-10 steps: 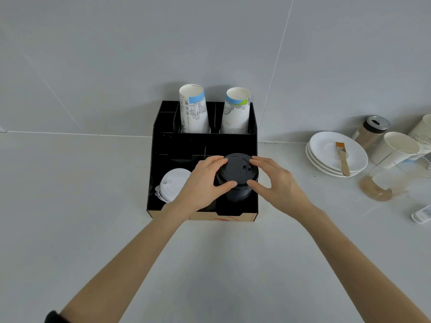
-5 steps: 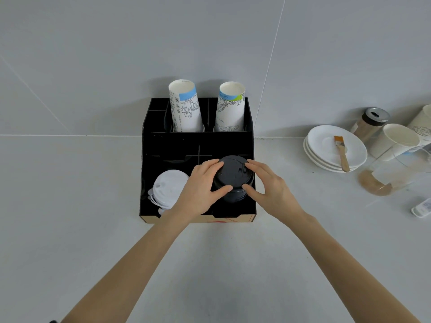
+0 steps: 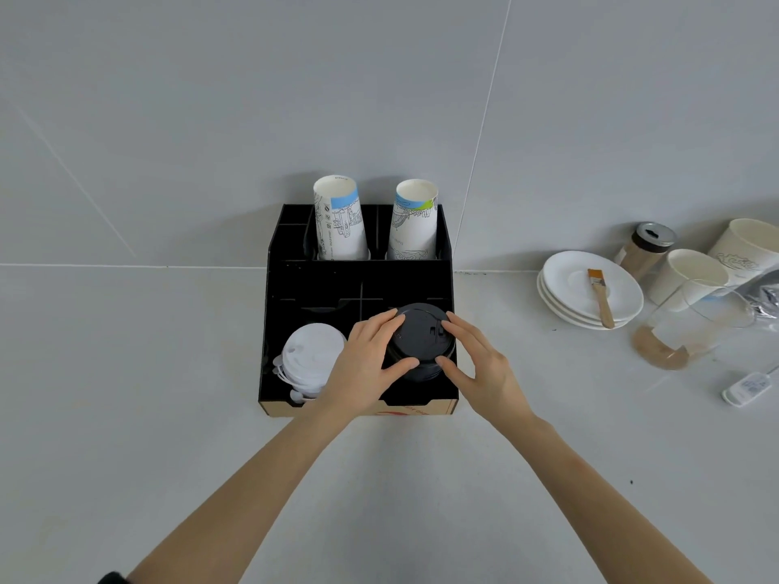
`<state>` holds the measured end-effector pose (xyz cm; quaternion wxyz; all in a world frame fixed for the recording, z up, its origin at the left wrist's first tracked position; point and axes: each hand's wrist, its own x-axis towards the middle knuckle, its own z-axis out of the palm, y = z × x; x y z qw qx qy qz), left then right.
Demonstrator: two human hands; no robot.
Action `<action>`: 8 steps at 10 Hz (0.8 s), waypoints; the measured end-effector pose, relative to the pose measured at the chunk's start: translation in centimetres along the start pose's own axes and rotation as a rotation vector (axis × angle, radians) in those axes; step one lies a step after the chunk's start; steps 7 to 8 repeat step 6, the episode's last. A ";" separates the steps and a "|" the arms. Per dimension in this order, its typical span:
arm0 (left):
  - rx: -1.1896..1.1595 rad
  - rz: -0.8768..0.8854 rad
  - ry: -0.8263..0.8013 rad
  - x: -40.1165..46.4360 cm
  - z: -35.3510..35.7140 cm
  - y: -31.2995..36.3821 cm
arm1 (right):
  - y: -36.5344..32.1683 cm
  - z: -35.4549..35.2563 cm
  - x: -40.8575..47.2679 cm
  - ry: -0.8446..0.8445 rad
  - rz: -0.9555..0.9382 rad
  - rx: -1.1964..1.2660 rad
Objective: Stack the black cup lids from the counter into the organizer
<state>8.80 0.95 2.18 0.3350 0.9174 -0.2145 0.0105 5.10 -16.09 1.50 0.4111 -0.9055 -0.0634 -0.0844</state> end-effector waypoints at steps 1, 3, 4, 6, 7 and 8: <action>-0.026 -0.035 -0.029 0.1 -0.3 0.2 | -0.3 -0.2 0.2 -0.008 0.013 -0.013; 0.038 -0.065 -0.163 1.1 -1.3 0.5 | -1.1 -1.1 0.9 -0.087 0.019 -0.070; 0.079 -0.082 -0.214 1.1 -1.9 0.5 | -1.7 -1.7 1.0 -0.106 0.041 -0.094; 0.248 -0.076 -0.146 2.4 -5.4 1.3 | -4.4 -3.9 3.5 -0.174 0.074 -0.315; 0.248 -0.076 -0.146 2.4 -5.4 1.3 | -4.4 -3.9 3.5 -0.174 0.074 -0.315; 0.248 -0.076 -0.146 2.4 -5.4 1.3 | -4.4 -3.9 3.5 -0.174 0.074 -0.315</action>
